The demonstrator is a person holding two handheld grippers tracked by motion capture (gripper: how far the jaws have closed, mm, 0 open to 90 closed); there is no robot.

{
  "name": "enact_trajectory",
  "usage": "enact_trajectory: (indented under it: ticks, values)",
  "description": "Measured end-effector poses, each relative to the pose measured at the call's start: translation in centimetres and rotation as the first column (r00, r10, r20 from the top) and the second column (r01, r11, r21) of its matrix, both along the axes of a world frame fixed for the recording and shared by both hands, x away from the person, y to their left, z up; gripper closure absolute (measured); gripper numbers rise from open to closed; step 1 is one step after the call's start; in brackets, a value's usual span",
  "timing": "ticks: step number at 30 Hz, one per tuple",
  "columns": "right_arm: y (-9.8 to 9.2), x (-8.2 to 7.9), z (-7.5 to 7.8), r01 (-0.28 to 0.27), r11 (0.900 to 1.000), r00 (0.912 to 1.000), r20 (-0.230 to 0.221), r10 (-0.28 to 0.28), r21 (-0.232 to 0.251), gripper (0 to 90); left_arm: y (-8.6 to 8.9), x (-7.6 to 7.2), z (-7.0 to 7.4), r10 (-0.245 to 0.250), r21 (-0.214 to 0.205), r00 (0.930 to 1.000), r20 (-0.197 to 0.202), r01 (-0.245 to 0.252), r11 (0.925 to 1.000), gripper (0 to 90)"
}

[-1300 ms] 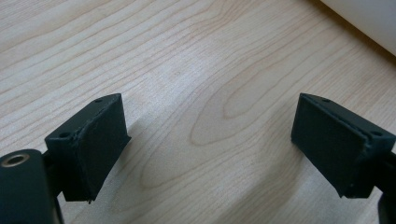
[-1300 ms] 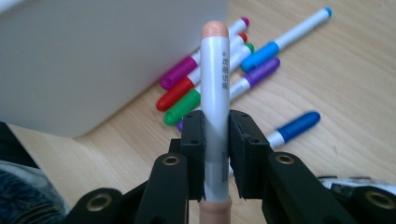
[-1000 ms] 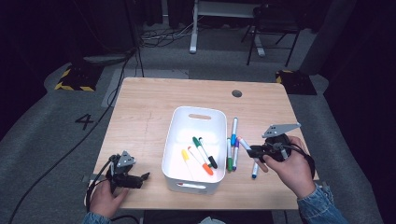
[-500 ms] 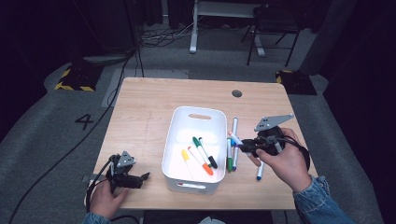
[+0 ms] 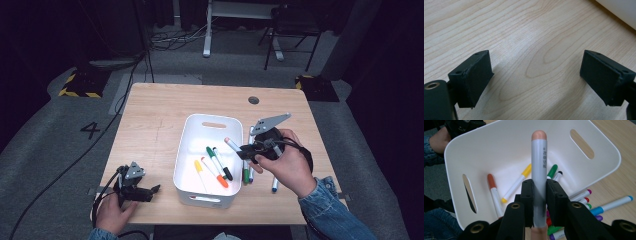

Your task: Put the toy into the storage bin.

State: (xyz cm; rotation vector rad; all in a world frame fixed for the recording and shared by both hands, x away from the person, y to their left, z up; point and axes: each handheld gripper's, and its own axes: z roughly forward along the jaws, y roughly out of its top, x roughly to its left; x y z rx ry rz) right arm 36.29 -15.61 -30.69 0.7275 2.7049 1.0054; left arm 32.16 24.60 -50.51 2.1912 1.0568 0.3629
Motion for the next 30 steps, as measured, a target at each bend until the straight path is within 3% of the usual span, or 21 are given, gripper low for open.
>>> enact_trajectory:
  ticks: [19,24,30]
  values:
    - [5.0,1.0,0.4,-0.083,0.9965,0.9964,-0.016,0.083,-0.008,76.8,0.0,0.0,0.0,0.0,0.0,1.0,0.0,0.0,1.0,10.9]
    - [5.4,1.3,-0.3,-0.096,0.9954,0.995,-0.028,0.096,-0.002,76.8,0.0,0.0,0.0,0.0,-0.001,1.0,0.0,0.0,1.0,10.8]
    - [5.9,1.4,-1.2,-0.11,0.9931,0.9935,-0.035,0.109,-0.04,76.8,0.0,0.0,0.0,0.0,-0.001,1.0,0.0,0.0,1.0,10.9]
